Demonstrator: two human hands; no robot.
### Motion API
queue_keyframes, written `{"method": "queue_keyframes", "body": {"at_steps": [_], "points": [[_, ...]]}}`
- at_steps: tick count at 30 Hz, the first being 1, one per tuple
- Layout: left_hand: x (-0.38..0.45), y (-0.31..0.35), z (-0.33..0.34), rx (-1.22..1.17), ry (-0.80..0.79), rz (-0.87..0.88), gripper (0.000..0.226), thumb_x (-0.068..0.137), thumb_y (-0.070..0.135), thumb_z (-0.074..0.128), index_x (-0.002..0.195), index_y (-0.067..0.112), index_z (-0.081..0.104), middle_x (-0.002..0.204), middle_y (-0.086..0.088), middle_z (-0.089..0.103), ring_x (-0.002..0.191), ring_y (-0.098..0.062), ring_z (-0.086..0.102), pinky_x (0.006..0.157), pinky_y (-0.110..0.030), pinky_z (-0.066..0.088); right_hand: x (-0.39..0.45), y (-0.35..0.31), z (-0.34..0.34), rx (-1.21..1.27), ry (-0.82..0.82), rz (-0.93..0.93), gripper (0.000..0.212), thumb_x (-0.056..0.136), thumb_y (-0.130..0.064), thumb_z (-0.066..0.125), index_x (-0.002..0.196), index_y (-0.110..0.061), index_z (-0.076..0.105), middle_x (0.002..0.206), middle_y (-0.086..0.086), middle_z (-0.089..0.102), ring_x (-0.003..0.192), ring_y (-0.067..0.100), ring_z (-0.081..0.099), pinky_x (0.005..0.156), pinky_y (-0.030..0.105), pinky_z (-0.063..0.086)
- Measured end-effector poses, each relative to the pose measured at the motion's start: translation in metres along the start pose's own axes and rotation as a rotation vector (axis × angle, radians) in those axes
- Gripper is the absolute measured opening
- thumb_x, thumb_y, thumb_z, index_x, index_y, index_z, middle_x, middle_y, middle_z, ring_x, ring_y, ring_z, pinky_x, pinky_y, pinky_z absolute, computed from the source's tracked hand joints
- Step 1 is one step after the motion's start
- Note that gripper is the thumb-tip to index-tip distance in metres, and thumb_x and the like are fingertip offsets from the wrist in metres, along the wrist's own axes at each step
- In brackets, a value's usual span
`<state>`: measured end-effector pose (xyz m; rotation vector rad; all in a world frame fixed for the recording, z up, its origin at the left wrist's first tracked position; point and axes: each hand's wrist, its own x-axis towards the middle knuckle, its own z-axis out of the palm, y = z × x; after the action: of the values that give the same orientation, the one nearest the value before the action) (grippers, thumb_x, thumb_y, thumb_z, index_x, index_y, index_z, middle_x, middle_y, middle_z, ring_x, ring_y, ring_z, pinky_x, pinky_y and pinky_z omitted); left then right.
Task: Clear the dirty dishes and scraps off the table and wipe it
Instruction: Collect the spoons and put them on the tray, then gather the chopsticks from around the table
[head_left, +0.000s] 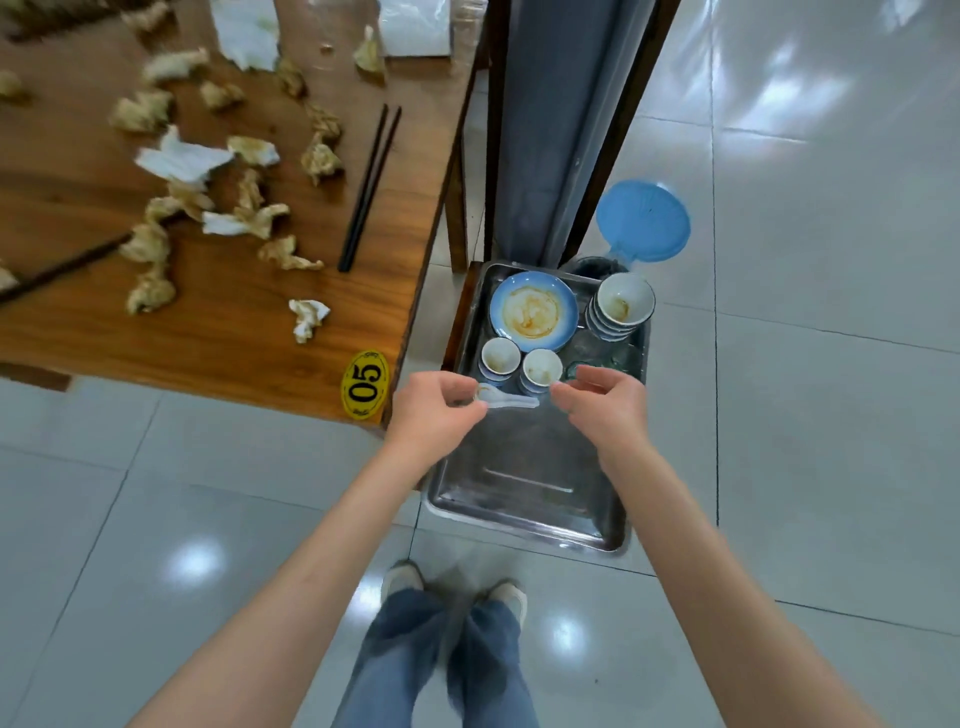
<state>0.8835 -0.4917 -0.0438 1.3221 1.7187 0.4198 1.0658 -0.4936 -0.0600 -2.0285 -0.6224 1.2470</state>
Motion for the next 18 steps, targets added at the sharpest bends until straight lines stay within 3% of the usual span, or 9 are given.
{"method": "queue_keyframes", "body": {"at_steps": [6,9,12,16,18], "points": [[-0.064,0.015,-0.065,-0.075,0.061,0.041,0.048,0.076,0.022,0.076,0.122,0.017,0.062,0.116,0.004,0.066,0.094,-0.004,0.061,0.081,-0.015,0.048,-0.068,-0.055,-0.013,-0.125,-0.324,-0.220,0.057,0.070,-0.024,0.081,0.122,-0.024,0.057,0.105,-0.009,0.064,0.087,-0.002,0.062,0.061,0.015,0.047],[-0.084,0.009,-0.104,-0.118,0.145,0.054,0.052,0.074,0.022,0.078,0.123,0.019,0.061,0.119,0.005,0.065,0.099,-0.006,0.063,0.089,-0.027,0.052,-0.094,-0.077,0.002,-0.212,-0.424,-0.287,0.064,0.073,-0.023,0.079,0.131,-0.021,0.051,0.118,-0.003,0.061,0.101,0.010,0.060,0.074,0.022,0.051],[-0.094,-0.001,-0.145,-0.131,0.245,0.083,0.051,0.074,0.024,0.079,0.121,0.025,0.062,0.118,0.011,0.064,0.097,0.000,0.061,0.084,-0.024,0.053,-0.112,-0.096,0.029,-0.293,-0.483,-0.376,0.066,0.075,-0.025,0.077,0.134,-0.021,0.048,0.126,0.001,0.058,0.113,0.019,0.055,0.092,0.034,0.049],[-0.095,-0.021,-0.196,-0.157,0.341,0.069,0.048,0.075,0.026,0.078,0.120,0.032,0.062,0.117,0.016,0.061,0.097,0.003,0.058,0.077,-0.016,0.050,-0.129,-0.123,0.079,-0.342,-0.514,-0.462,0.064,0.074,-0.031,0.077,0.132,-0.024,0.050,0.123,-0.005,0.059,0.109,0.014,0.055,0.082,0.023,0.047],[-0.090,-0.032,-0.218,-0.169,0.362,0.052,0.048,0.075,0.026,0.078,0.120,0.030,0.061,0.120,0.012,0.061,0.103,-0.002,0.059,0.082,-0.021,0.052,-0.134,-0.134,0.105,-0.352,-0.512,-0.476,0.063,0.074,-0.031,0.077,0.131,-0.025,0.050,0.121,-0.006,0.059,0.107,0.012,0.056,0.079,0.022,0.046]]}}
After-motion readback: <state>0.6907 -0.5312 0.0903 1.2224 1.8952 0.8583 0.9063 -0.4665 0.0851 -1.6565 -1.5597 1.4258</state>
